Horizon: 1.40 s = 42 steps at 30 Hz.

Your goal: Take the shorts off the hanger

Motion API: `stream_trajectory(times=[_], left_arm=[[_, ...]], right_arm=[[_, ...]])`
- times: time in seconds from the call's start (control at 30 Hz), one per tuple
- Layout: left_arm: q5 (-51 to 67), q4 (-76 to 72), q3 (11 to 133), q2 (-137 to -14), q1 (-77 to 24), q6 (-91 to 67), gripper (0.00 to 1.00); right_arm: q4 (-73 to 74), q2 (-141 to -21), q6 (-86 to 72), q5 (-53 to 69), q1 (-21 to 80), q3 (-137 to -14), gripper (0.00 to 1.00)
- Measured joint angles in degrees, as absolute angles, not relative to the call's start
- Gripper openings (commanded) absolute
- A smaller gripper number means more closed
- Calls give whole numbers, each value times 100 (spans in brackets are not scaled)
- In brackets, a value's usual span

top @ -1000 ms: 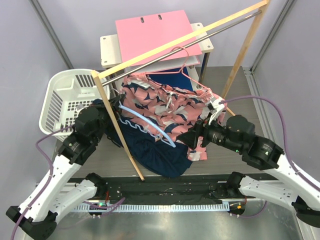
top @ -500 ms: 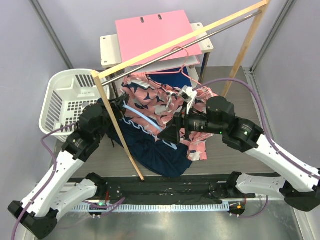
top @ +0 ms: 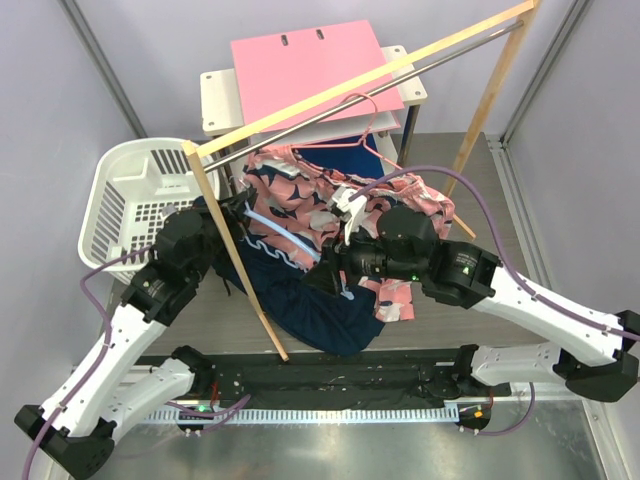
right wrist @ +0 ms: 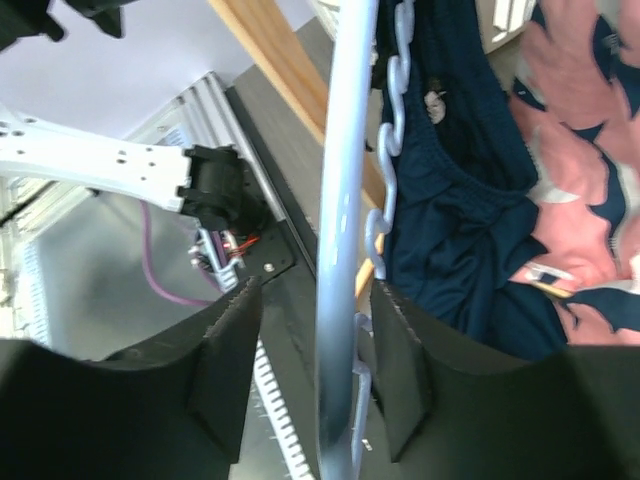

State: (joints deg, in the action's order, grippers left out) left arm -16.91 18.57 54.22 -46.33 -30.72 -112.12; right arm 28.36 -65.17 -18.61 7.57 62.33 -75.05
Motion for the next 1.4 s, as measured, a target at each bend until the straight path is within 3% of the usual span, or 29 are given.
stream_trajectory(times=[0.17, 0.3, 0.37, 0.43, 0.53, 0.73, 0.93, 1.07, 1.17, 1.4], left_arm=[[-1693, 1872, 5422, -4615, -3072, -11209, 0], [-1726, 1946, 5422, -4519, -3072, -11181, 0], [-1780, 2062, 5419, -4480, -3059, -11153, 3], [-1800, 2110, 5417, -4442, -3057, -11148, 13], [-1820, 2158, 5417, -4333, -3057, -11006, 41], [-1822, 2473, 5380, -3621, -3057, -10381, 60], [-1900, 3448, 5345, -2392, -3052, -9386, 60], [-2285, 4493, 5896, -2215, -3052, -8449, 44], [-2650, 5078, 6539, -2558, -3052, -7581, 43], [-3164, 5861, 8053, -4265, -3052, -5900, 51]], right_arm=[[2853, -6650, -1776, 158, 6412, -7507, 45], [2880, -6875, -1640, -272, 6637, -7507, 1], [2853, -6954, -1601, -381, 6737, -7540, 1], [2856, -6971, -1564, -475, 6777, -7555, 1], [2834, -6963, -1538, -558, 6792, -7553, 1], [2884, -6643, -1691, -849, 6775, -7266, 1], [2956, -6440, -1942, -956, 6757, -7214, 1], [2961, -6300, -1990, -843, 6751, -7131, 1], [2965, -6136, -2038, -650, 6748, -7065, 1], [2969, -5900, -2239, -220, 6748, -7050, 1]])
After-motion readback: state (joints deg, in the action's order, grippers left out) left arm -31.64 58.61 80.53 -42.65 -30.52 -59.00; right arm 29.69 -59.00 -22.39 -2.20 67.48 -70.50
